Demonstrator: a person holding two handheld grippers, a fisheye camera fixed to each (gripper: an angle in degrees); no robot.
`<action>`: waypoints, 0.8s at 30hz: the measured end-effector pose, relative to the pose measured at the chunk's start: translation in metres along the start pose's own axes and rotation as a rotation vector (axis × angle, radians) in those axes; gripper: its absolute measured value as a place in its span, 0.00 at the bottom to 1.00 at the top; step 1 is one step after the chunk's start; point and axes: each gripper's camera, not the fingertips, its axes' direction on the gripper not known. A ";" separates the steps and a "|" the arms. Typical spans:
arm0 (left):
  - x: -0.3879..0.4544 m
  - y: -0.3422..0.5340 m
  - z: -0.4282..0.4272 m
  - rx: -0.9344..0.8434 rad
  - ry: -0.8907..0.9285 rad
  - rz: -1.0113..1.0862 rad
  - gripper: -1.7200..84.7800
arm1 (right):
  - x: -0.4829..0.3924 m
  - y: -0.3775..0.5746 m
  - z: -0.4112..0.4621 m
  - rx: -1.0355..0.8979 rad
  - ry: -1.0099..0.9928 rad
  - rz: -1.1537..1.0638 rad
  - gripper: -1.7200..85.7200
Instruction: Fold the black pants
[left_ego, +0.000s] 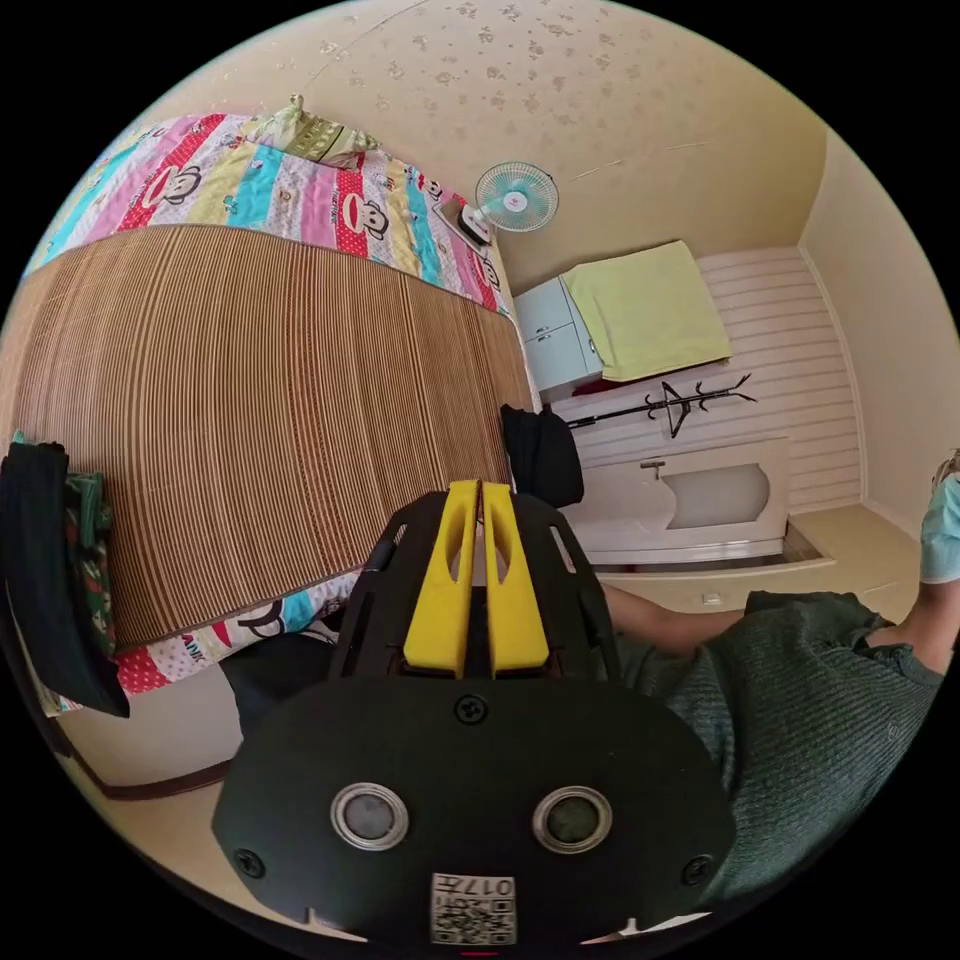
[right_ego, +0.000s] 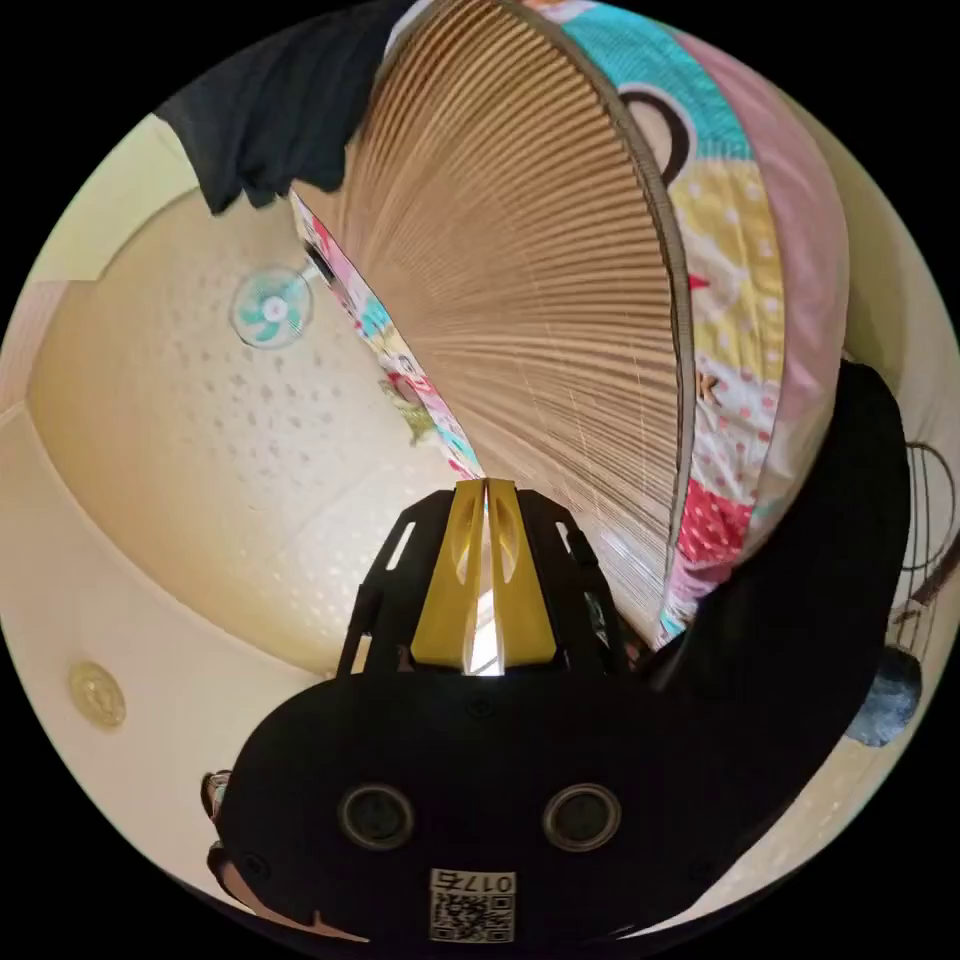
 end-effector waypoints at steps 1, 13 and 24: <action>0.000 0.000 0.003 0.023 -0.004 -0.016 0.01 | -0.003 -0.004 -0.023 0.093 -0.141 -0.029 0.03; 0.026 0.011 0.091 0.085 -0.040 -0.040 0.01 | -0.054 -0.054 -0.048 0.281 -0.512 -0.048 0.16; 0.011 0.002 0.101 0.143 -0.109 -0.070 0.01 | 0.004 -0.031 0.030 0.435 -0.717 0.063 0.13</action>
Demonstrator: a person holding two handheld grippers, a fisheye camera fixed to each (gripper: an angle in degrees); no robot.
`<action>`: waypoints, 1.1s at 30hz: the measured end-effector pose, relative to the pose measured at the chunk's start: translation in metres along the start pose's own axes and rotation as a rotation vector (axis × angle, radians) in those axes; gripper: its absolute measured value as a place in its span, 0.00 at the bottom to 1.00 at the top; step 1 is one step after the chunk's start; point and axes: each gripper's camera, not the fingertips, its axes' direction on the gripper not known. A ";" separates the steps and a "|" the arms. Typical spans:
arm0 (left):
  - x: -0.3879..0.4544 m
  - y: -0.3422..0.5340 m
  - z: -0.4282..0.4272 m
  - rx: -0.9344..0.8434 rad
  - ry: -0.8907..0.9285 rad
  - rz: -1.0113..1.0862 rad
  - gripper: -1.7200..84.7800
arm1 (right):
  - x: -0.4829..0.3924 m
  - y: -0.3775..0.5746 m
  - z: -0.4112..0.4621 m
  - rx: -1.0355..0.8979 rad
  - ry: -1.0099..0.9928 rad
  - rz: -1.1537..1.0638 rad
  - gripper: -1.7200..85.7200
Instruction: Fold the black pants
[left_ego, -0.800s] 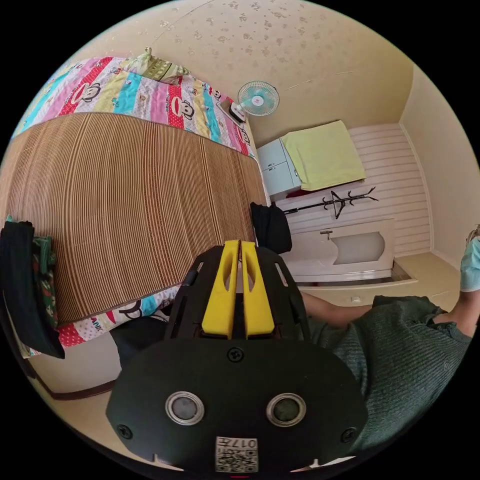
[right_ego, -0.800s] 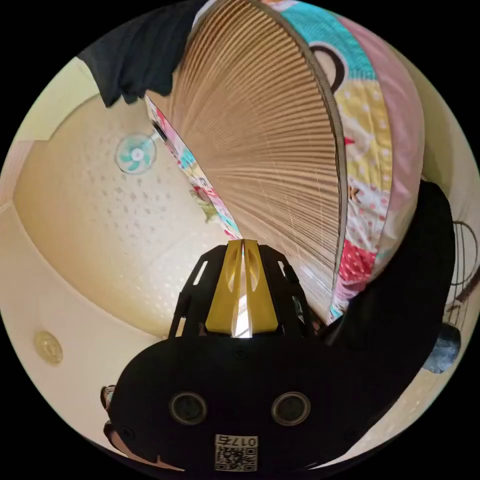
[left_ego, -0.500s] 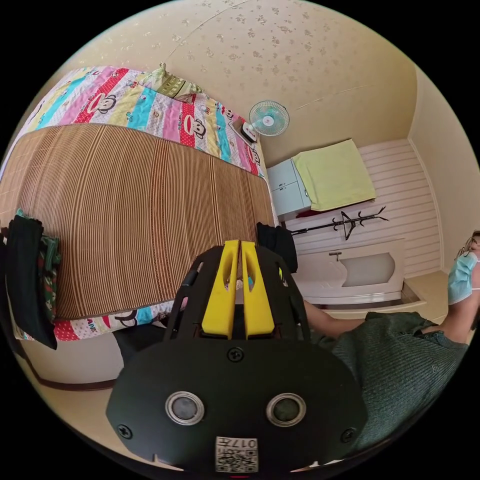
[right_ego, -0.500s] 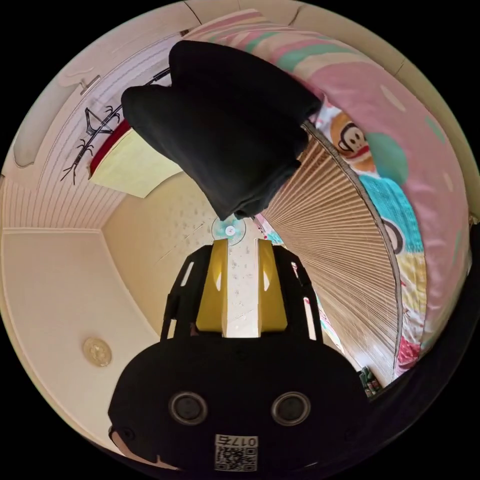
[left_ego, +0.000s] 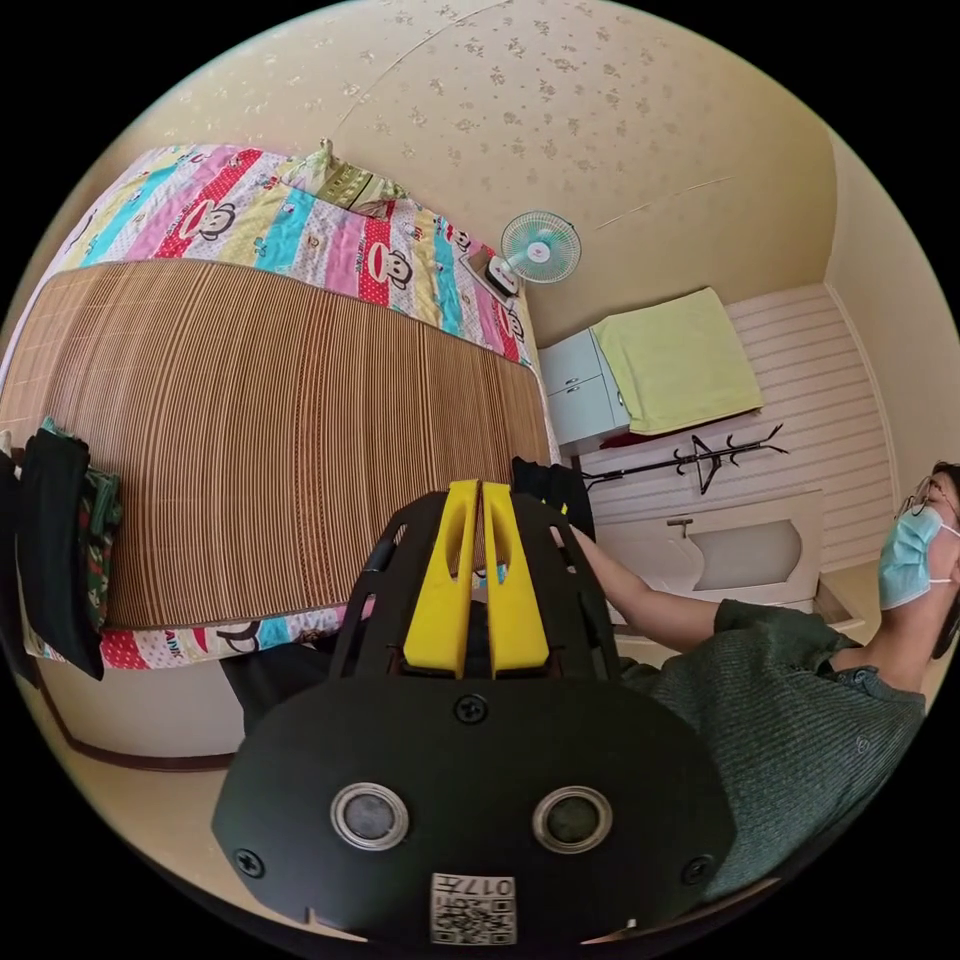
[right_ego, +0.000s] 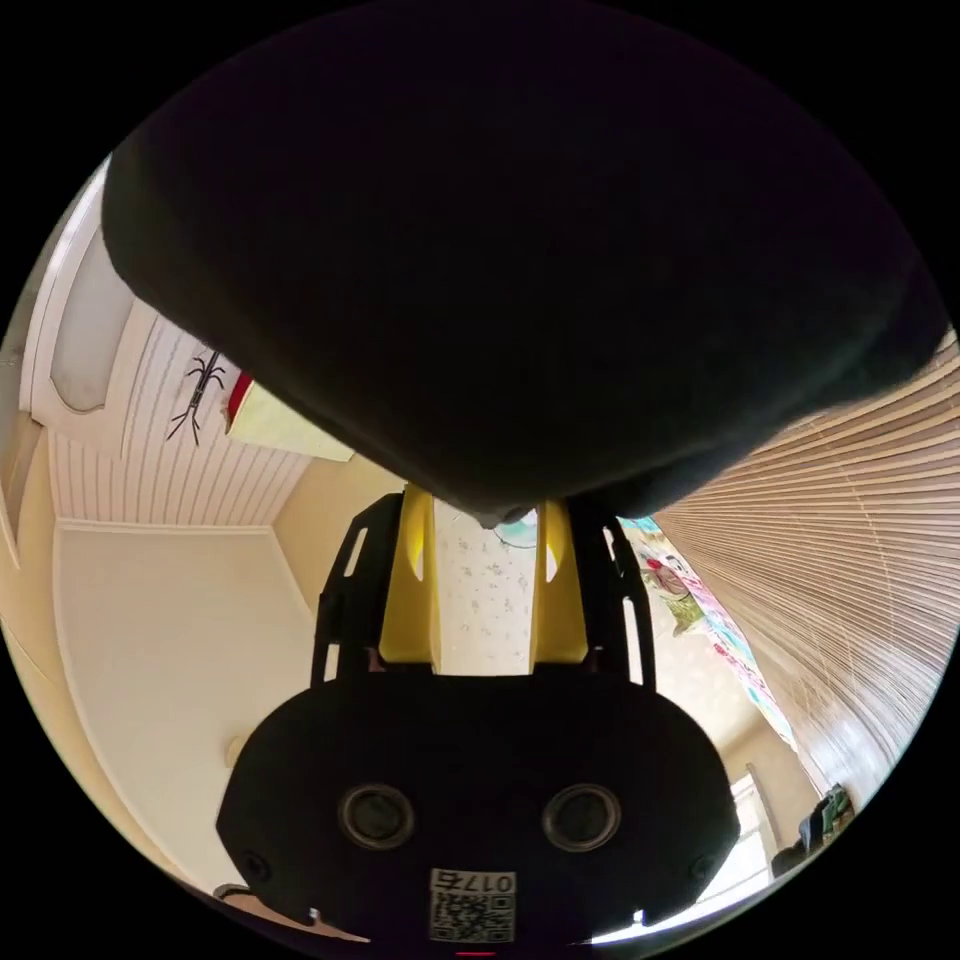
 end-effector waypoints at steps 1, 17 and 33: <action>-0.005 -0.003 0.002 -0.001 0.000 -0.008 0.01 | 0.006 0.008 -0.004 -0.017 -0.061 -0.008 0.11; -0.061 -0.137 0.050 -0.113 0.245 0.081 0.05 | -0.084 0.275 -0.051 -1.051 -0.665 -0.475 0.02; -0.091 -0.283 0.147 -0.541 0.859 0.025 0.03 | 0.077 0.644 -0.068 -1.436 -0.605 -0.754 0.01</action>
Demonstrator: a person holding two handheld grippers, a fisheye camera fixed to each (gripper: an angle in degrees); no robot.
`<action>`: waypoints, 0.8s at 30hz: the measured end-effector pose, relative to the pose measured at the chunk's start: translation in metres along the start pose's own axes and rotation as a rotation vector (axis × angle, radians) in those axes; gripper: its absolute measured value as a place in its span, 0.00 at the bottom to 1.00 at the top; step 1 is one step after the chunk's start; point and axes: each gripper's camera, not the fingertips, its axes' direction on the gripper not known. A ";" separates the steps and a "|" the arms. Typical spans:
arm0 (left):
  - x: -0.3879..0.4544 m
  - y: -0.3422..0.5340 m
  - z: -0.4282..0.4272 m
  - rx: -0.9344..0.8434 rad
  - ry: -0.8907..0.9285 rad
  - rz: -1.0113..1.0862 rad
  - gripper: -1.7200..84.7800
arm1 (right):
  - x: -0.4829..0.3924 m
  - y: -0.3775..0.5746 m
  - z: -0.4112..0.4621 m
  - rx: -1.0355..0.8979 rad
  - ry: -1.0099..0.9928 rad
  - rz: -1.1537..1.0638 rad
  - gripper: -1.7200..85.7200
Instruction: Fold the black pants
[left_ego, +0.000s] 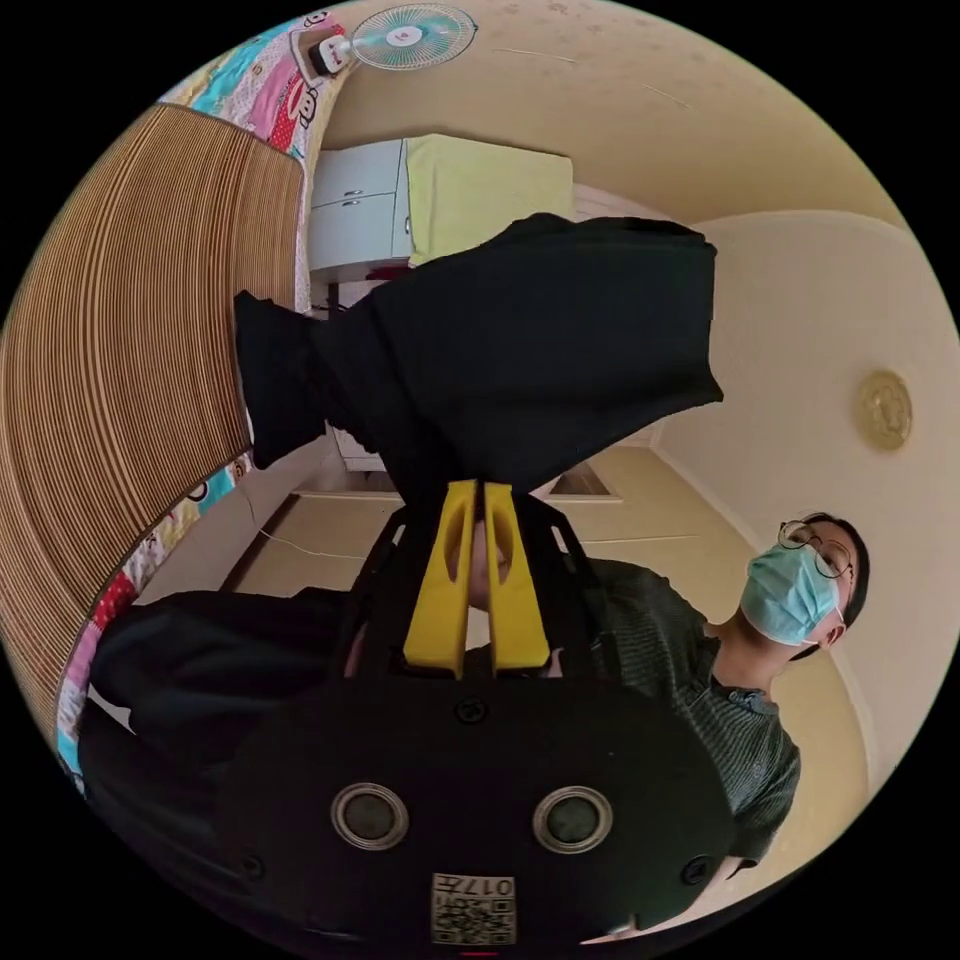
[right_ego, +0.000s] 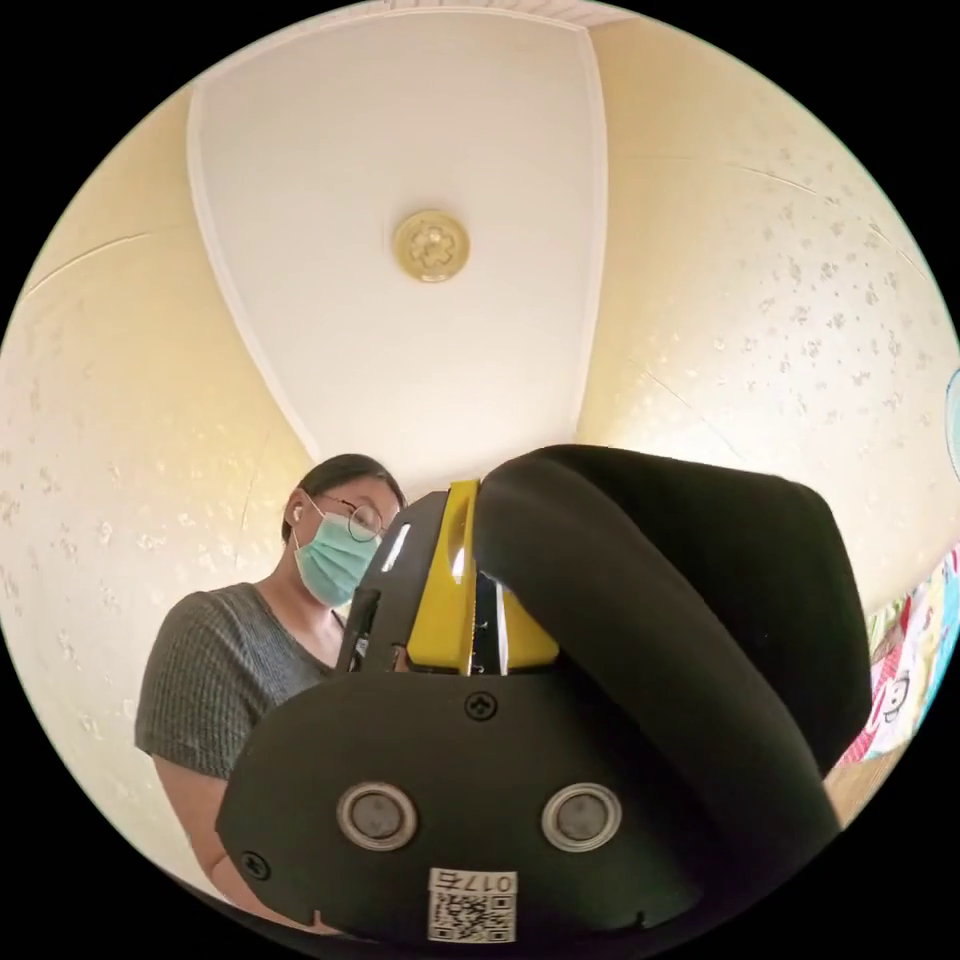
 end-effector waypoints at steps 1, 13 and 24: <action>0.001 -0.001 -0.020 0.027 0.009 -0.007 0.04 | 0.001 0.014 0.020 -0.010 0.037 -0.034 0.01; -0.036 -0.051 -0.194 0.198 0.282 -0.325 0.16 | 0.006 0.153 0.256 -0.233 0.599 -0.347 0.01; -0.067 -0.100 -0.147 -0.042 0.663 -0.664 0.21 | 0.074 0.195 0.314 -0.156 1.116 -0.308 0.01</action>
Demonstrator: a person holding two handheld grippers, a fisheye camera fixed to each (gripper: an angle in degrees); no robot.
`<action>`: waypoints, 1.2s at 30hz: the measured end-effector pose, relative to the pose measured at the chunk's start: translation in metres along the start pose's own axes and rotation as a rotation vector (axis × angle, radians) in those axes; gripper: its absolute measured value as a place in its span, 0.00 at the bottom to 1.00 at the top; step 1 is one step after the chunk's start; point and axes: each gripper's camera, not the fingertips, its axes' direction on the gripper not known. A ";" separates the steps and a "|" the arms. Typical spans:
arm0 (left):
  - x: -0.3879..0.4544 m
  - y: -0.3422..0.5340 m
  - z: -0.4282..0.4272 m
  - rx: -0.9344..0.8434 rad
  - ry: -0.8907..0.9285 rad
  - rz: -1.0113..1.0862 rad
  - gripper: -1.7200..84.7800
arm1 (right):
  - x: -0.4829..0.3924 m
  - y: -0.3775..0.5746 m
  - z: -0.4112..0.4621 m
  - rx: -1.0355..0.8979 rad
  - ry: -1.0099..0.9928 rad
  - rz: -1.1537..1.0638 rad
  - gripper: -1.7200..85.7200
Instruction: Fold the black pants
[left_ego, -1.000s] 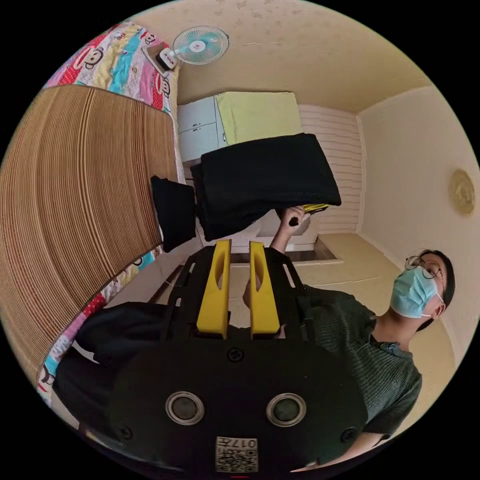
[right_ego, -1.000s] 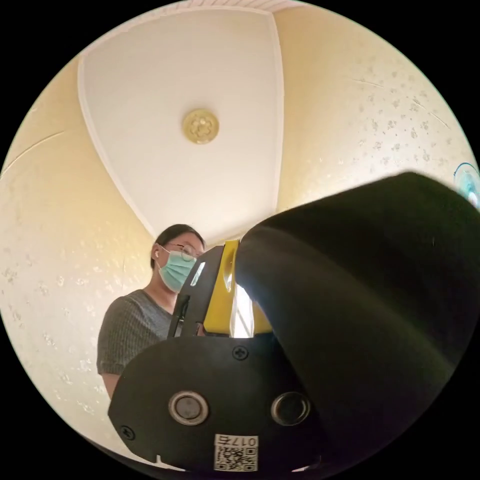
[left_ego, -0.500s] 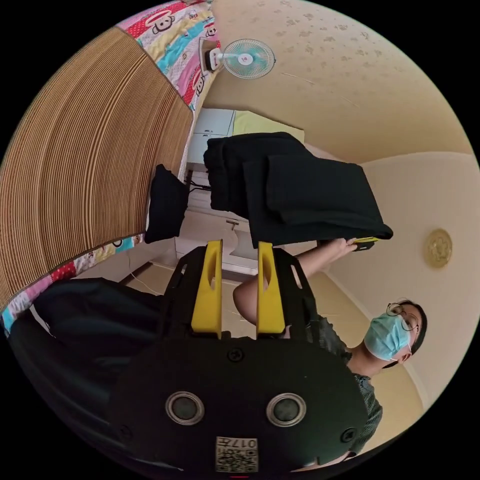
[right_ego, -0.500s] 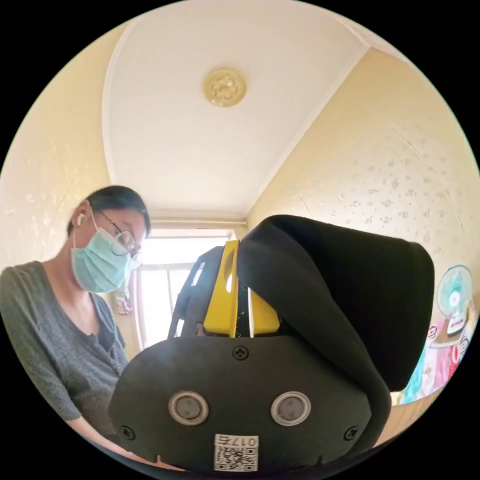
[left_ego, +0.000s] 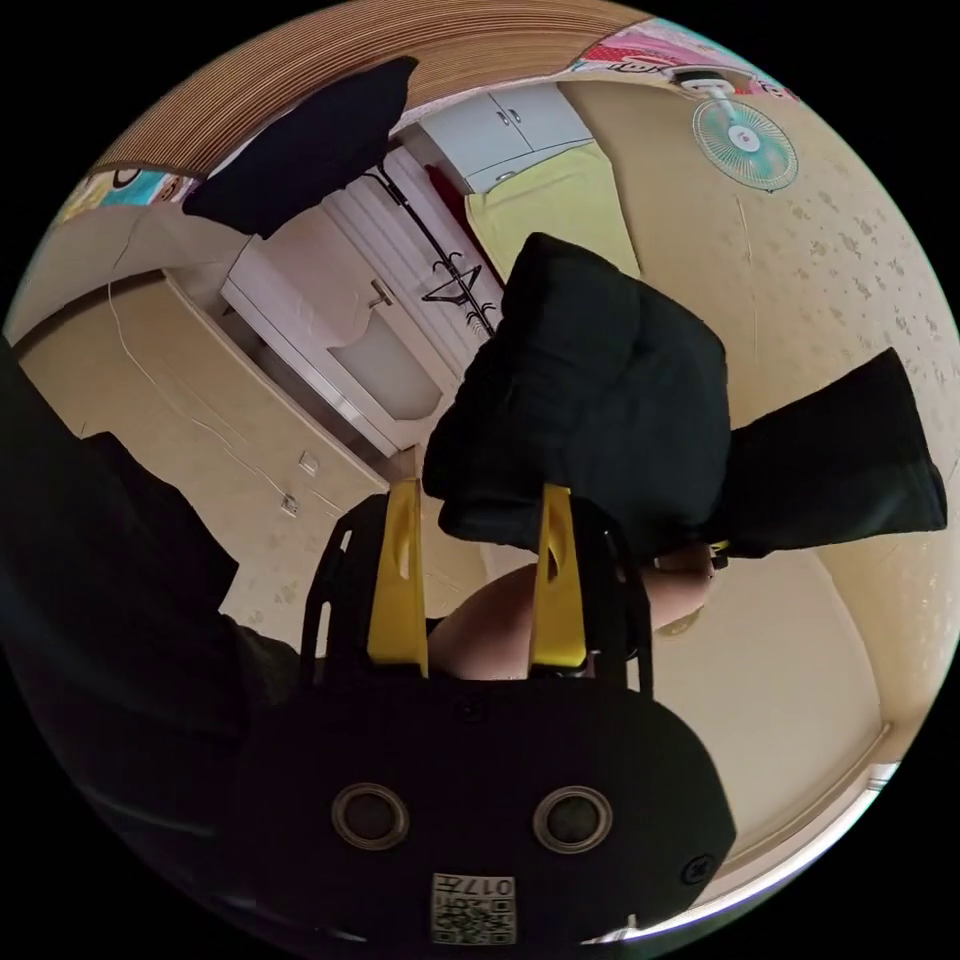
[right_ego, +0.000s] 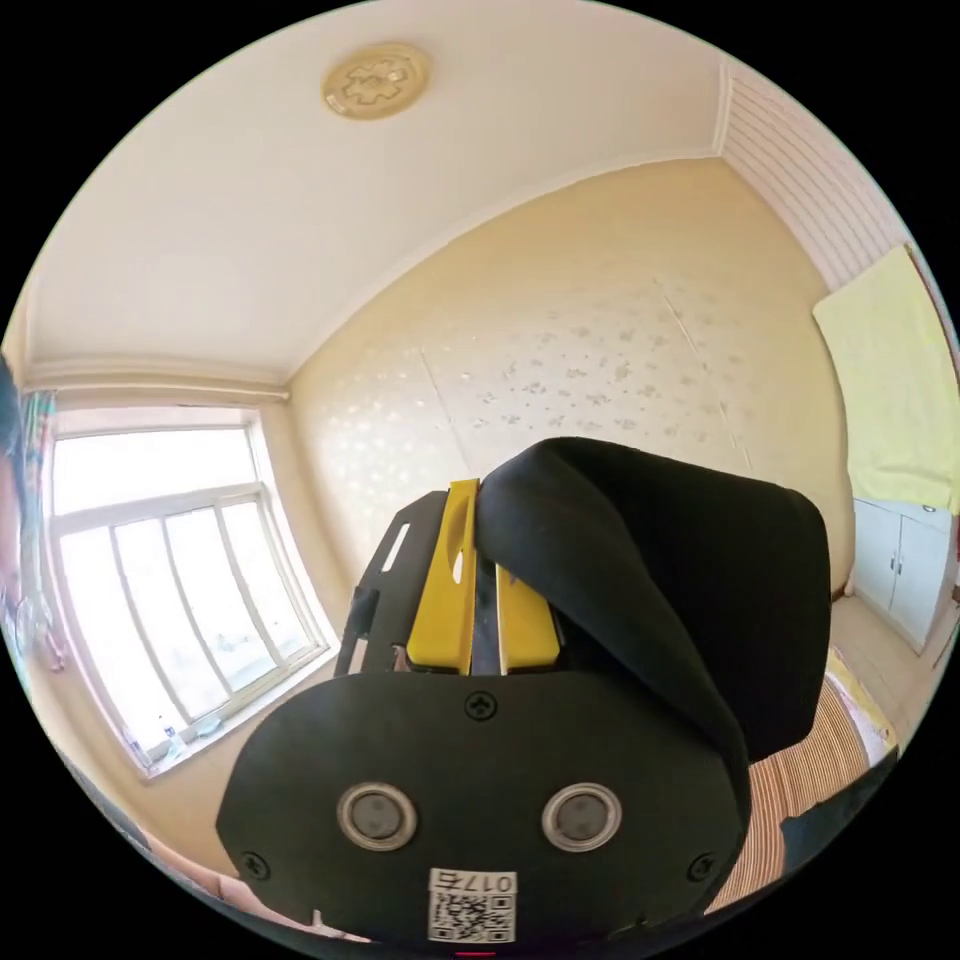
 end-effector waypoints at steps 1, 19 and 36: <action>0.001 0.001 0.000 0.003 0.026 -0.011 0.22 | 0.001 0.004 0.003 0.014 0.039 0.005 0.01; 0.069 -0.013 -0.022 0.137 0.338 0.393 0.26 | 0.006 -0.024 0.005 0.207 0.141 0.142 0.01; 0.047 0.010 -0.087 0.276 0.490 0.765 0.08 | 0.171 -0.138 -0.041 0.087 -0.104 0.336 0.01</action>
